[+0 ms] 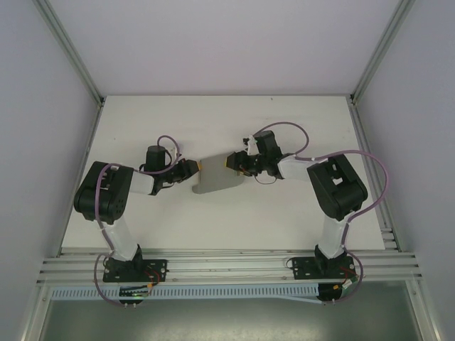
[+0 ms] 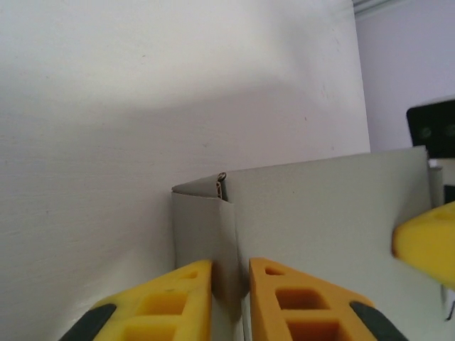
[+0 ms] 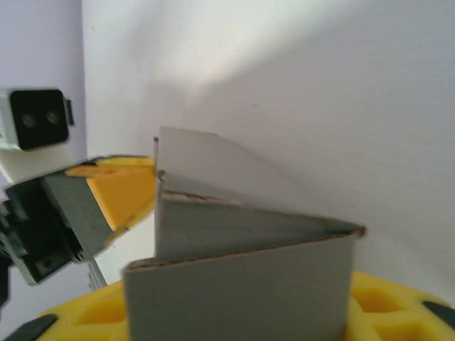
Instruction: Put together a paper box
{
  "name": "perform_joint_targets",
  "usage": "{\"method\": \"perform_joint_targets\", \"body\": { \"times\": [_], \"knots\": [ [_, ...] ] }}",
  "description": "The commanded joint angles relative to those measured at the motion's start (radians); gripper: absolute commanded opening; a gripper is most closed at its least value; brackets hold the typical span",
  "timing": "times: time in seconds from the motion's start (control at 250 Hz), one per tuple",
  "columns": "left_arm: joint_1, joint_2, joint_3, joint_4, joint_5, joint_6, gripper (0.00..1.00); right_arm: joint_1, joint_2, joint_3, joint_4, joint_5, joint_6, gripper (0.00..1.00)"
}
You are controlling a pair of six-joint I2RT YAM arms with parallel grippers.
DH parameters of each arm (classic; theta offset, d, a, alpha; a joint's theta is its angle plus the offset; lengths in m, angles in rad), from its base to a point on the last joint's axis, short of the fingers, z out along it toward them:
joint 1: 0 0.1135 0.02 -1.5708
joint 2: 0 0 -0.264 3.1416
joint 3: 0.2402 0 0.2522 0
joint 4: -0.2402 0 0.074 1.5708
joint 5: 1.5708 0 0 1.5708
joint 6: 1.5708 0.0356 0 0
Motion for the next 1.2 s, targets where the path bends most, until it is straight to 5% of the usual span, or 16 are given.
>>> {"method": "perform_joint_targets", "body": {
  "times": [0.0,0.04,0.112,0.128,0.468,0.783,0.947,1.063,1.195],
  "knots": [
    [-0.008,-0.06,0.018,-0.006,0.062,0.083,0.28,0.003,-0.025,0.034,0.011,-0.03,-0.001,0.43],
    [-0.014,-0.091,0.03,-0.039,0.052,0.118,0.4,-0.004,-0.035,0.033,-0.01,-0.022,0.0,0.41],
    [-0.029,-0.167,0.047,-0.114,0.007,0.199,0.95,-0.022,-0.054,0.026,-0.036,-0.017,0.006,0.38],
    [-0.034,-0.185,0.052,-0.135,-0.008,0.223,0.98,-0.026,-0.059,0.025,-0.04,-0.015,0.009,0.38],
    [-0.377,-0.38,0.247,-0.508,-0.527,0.896,0.98,-0.158,-0.14,0.079,-0.34,-0.048,0.072,0.39],
    [-0.507,-0.386,0.338,-0.679,-0.499,1.255,0.99,-0.286,-0.113,0.179,-0.618,-0.3,0.25,0.38],
    [-0.557,-0.308,0.385,-0.688,-0.645,1.369,0.98,-0.289,-0.122,0.21,-0.705,-0.32,0.241,0.37],
    [-0.563,-0.262,0.444,-0.741,-0.658,1.443,0.99,-0.298,-0.125,0.232,-0.746,-0.322,0.241,0.44],
    [-0.562,-0.249,0.493,-0.809,-0.614,1.484,0.98,-0.298,-0.12,0.204,-0.672,-0.372,0.347,0.39]
  ]
}}
